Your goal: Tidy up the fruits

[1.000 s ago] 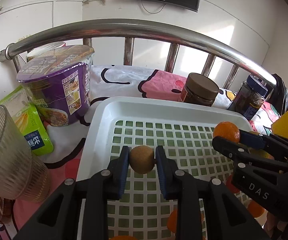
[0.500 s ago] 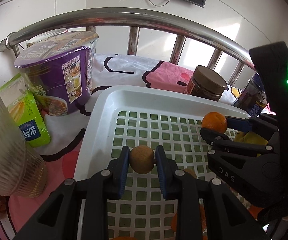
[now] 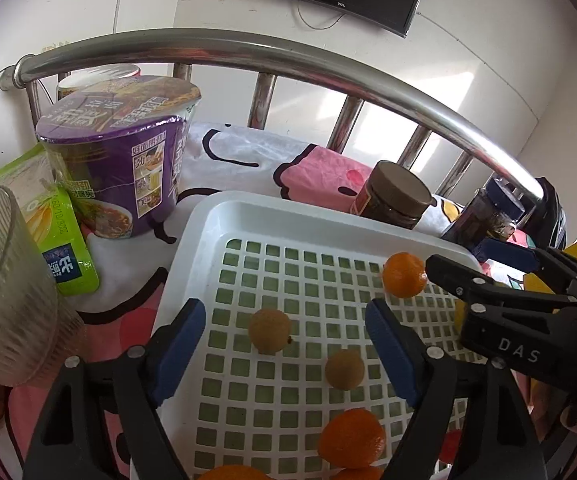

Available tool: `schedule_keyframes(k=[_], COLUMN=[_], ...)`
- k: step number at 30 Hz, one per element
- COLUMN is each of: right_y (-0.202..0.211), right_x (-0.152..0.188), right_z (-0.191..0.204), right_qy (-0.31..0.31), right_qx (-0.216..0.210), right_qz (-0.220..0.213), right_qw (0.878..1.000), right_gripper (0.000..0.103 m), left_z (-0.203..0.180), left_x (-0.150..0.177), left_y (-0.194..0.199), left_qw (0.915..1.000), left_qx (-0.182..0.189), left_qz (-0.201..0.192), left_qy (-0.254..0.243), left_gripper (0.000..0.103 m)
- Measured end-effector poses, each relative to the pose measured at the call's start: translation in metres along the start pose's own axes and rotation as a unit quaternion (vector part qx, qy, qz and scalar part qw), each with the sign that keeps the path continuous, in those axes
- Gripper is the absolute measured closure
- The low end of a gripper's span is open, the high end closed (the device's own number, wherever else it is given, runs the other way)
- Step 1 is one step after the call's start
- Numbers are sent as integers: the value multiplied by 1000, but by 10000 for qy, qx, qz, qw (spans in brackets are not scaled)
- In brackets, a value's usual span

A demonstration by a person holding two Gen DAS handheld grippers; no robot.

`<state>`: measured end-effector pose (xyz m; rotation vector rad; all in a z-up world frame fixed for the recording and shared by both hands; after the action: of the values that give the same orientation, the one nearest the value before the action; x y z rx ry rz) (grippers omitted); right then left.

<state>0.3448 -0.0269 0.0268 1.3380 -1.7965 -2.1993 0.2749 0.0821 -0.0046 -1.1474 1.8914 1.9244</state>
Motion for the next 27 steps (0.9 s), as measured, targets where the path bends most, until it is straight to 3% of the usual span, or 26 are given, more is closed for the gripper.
schedule_keyframes(k=[5, 9, 12, 15, 19, 27], right_y=[85, 148, 178, 200, 215, 207], right_x=[10, 43, 70, 92, 114, 142], right_z=[-6, -9, -11, -10, -4, 7], right_qy=[-43, -239, -502, -760, -851, -1049], right_qx=[405, 489, 444, 360, 442, 248], right_qz=[-1128, -1925, -2274, -2533, -2747, -2643], right_qw=[9928, 9798, 9715, 9637, 9567, 9584], right_gripper=[4, 0, 0, 0, 0, 0], left_z=[-12, -21, -32, -44, -52, -34], left_x=[-7, -11, -12, -9, -1, 30], left_y=[25, 54, 81, 114, 155, 192], left_qw=[9994, 9974, 9949, 9900, 9789, 9769], left_qx=[172, 293, 338, 455, 282, 201], left_qz=[-297, -651, -937, -1297, -1917, -2010], left_qy=[-93, -52, -171, -331, -650, -696], left_gripper=[6, 3, 2, 0, 0, 0])
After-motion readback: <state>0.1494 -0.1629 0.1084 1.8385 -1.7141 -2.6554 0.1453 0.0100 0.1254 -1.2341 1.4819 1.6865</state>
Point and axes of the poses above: each gripper's, at about its wrist camera, not at the fingertips, and y roughly against the way its jaws point, z to its left, x to its underside, the point moved 7 cm from there along -y, roughly the way its jaws point, and after that the axes turned 11 degrees about -x, right-handed, at the moved point
